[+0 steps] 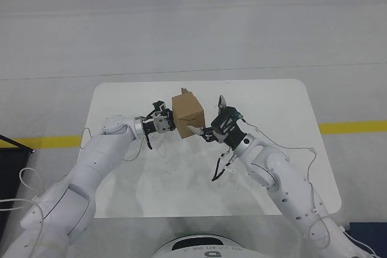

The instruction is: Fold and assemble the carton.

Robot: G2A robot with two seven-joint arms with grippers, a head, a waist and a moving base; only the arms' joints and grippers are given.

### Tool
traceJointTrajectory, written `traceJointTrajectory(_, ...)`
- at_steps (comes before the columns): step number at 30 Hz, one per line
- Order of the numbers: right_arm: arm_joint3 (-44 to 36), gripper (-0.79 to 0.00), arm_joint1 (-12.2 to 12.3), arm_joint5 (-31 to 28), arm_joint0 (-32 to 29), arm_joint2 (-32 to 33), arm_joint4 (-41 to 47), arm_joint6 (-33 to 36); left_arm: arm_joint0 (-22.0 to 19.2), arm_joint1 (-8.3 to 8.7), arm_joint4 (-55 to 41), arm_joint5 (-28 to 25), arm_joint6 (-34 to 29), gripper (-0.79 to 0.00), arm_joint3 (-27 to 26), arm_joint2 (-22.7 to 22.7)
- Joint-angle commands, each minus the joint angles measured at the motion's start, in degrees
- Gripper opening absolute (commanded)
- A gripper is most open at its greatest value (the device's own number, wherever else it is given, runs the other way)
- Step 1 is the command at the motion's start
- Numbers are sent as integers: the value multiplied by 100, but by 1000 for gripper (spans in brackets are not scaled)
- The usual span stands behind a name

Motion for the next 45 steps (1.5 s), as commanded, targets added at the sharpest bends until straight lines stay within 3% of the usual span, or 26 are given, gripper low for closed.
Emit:
traceJointTrajectory(1,17,0,-4,-61,23,19,76,78,0,0,0,0,0,-785,0,0)
traceJointTrajectory(6,19,0,10,-405,13,90,213,87,0,0,0,0,0,-785,0,0)
traceJointTrajectory(23,-12,0,87,-704,-254,629,481,183,0,0,0,0,0,-785,0,0)
traceJointTrajectory(45,382,0,-56,-647,367,61,492,579,0,0,0,0,0,-785,0,0)
